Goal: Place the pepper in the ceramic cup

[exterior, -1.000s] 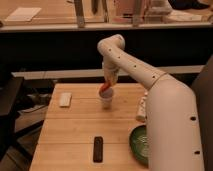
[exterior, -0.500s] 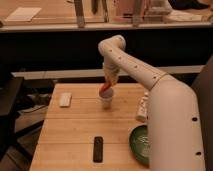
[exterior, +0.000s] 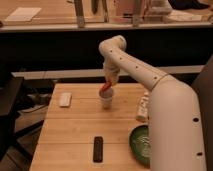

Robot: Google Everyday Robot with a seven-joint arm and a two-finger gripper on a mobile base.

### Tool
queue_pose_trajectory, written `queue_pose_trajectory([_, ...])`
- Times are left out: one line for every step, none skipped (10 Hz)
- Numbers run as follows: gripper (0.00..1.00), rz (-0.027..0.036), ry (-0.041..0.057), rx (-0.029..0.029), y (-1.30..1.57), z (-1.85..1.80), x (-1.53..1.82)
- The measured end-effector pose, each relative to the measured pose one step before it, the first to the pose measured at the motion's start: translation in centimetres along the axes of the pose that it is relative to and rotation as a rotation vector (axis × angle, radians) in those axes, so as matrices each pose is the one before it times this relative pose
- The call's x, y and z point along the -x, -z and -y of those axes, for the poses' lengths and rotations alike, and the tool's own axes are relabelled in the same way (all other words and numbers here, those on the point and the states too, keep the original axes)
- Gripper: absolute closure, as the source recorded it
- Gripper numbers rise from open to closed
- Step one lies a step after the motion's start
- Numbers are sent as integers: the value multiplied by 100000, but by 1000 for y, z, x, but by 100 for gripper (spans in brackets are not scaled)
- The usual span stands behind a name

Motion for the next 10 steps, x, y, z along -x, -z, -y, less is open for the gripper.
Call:
queue_pose_trajectory([96, -90, 81, -169, -31, -7, -38])
queue_pose_trajectory([96, -122, 70, -176, -33, -18, -58])
queue_pose_trajectory([96, -128, 264, -253, -70, -26, -25])
queue_pose_trajectory([96, -30, 212, -142, -47, -24, -6])
queue_pose_trajectory([96, -105, 237, -203, -40, -40, -53])
queue_pose_trajectory([96, -7, 114, -265, -36, 2, -3])
queue_pose_trajectory([96, -138, 6, -259, -42, -2, -55])
queue_pose_trajectory([96, -87, 26, -239, -16, 17, -25])
queue_pose_trajectory([96, -100, 115, -168, -56, -52, -11])
queue_pose_trajectory([96, -144, 149, -189, 8, -36, -27])
